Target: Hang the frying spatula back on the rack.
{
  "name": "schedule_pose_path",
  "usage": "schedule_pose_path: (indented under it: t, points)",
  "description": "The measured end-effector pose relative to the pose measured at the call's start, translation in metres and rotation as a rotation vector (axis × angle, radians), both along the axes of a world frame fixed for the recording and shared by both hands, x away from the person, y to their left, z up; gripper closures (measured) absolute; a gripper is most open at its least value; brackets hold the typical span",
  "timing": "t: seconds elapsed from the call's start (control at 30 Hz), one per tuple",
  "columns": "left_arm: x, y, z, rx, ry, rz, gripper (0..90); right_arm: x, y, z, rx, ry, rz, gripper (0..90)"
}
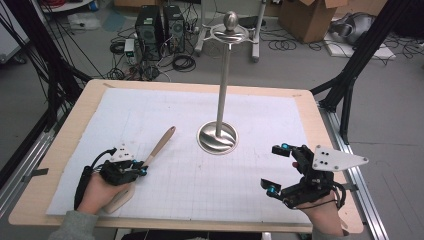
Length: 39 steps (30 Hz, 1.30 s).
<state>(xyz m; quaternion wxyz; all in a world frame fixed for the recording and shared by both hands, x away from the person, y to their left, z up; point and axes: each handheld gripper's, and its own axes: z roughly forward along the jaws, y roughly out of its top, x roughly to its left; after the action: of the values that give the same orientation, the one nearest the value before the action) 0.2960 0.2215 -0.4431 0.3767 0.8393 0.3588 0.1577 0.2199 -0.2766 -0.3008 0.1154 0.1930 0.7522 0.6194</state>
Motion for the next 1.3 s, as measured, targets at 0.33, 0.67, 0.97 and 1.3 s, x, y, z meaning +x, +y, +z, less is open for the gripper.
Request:
schedule_pose_path:
  t: [0.33,0.67,0.97,1.3]
  points:
    - [0.001,-0.001,0.002,0.002,0.013,0.001,77.8,0.0,0.0,0.001,-0.002,-0.004,0.0,4.1]
    - [0.001,0.002,0.005,-0.027,0.011,0.012,77.8,-0.001,-0.001,0.002,0.0,-0.007,0.0,4.1]
    - [-0.002,0.008,0.021,-0.105,-0.026,0.001,77.8,0.0,-0.002,0.0,0.001,-0.002,-0.003,4.1]
    - [-0.004,0.007,0.032,-0.138,-0.056,-0.01,77.7,0.001,-0.001,-0.001,-0.008,-0.003,-0.005,4.1]
